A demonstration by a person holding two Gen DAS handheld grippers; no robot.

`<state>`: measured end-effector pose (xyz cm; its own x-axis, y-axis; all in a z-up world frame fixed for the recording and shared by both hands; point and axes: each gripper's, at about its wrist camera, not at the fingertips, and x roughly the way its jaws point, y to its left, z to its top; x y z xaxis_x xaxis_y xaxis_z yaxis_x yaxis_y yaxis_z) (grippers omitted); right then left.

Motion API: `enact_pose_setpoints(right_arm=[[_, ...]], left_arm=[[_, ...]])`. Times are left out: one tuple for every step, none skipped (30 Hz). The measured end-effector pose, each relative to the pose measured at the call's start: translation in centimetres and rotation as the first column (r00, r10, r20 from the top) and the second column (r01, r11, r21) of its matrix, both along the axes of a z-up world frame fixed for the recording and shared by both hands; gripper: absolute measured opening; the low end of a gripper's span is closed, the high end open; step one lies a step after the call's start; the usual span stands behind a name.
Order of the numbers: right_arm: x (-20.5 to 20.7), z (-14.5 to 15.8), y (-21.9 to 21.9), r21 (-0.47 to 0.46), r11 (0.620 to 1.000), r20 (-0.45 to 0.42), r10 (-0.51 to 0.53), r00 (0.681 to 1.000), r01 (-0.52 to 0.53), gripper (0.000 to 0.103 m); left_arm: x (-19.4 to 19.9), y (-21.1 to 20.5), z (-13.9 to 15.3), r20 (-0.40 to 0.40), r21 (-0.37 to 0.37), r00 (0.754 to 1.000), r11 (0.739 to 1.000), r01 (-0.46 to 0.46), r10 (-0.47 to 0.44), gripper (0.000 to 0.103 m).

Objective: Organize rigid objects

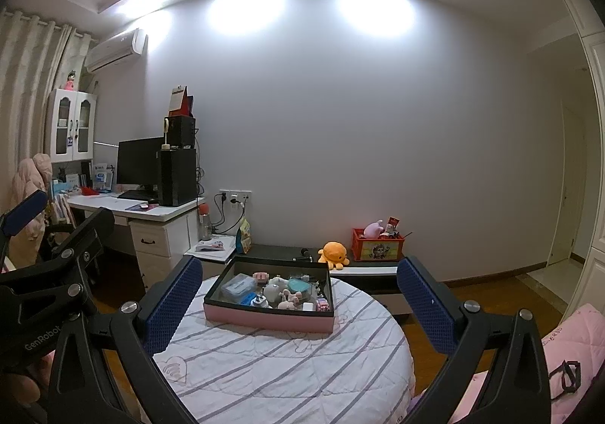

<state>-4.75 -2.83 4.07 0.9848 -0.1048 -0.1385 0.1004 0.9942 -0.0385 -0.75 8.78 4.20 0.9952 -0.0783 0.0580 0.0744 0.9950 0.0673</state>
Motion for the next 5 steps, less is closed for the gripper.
enact_pose_setpoints(right_arm=[[0.10,-0.03,-0.02,0.002,1.000,0.000,0.000,1.000,0.000,0.103],[0.17,-0.01,-0.02,0.004,1.000,0.000,0.001,1.000,-0.001,0.103],[0.31,0.00,-0.02,0.006,1.000,0.000,0.001,1.000,-0.001,0.103],[0.44,-0.05,-0.06,0.007,1.000,-0.001,0.000,1.000,0.000,0.103],[0.53,-0.06,-0.06,0.006,1.000,-0.001,-0.001,1.000,0.001,0.103]], left_arm=[[0.06,0.04,0.05,0.002,0.001,1.000,1.000,0.001,-0.001,0.103],[0.20,0.04,0.15,0.004,0.003,1.000,1.000,0.002,-0.002,0.103],[0.29,0.03,0.20,0.005,0.003,1.000,1.000,0.002,-0.002,0.103],[0.39,0.03,0.20,0.005,0.004,1.000,1.000,0.000,0.000,0.103],[0.52,0.02,0.16,0.006,0.006,1.000,1.000,0.000,0.000,0.103]])
